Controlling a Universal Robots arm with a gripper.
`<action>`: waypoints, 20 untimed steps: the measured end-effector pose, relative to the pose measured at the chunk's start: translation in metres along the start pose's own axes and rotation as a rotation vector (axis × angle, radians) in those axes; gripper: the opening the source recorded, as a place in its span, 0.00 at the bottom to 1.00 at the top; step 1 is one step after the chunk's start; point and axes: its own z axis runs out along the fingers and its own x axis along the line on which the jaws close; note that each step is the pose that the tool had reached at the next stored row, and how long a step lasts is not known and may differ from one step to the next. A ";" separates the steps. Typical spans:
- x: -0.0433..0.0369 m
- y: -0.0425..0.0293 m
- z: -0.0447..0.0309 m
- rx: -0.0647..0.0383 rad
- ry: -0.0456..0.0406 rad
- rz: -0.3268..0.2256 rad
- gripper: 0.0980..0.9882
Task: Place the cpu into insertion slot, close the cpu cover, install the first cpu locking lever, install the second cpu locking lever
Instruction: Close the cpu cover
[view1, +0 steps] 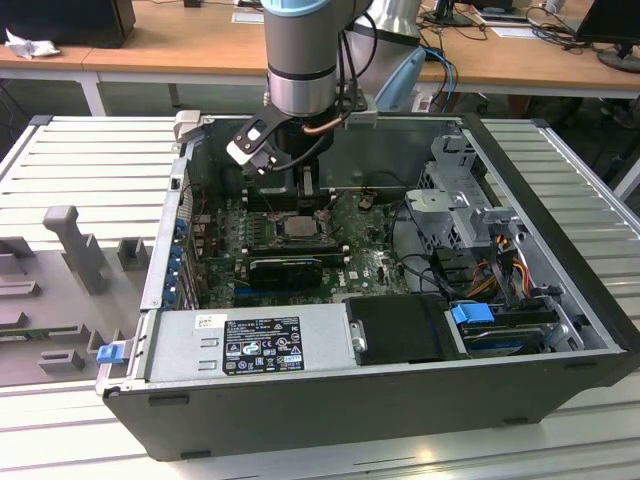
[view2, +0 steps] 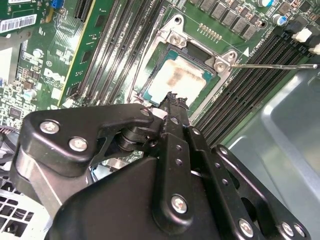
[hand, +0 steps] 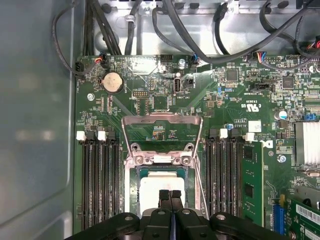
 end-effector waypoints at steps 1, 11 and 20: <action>0.0000 0.0000 -0.0002 0.000 0.0001 0.000 0.01; 0.0001 0.0002 -0.0030 0.000 -0.0001 0.001 0.01; 0.0001 0.0003 -0.0047 0.000 -0.0001 0.002 0.01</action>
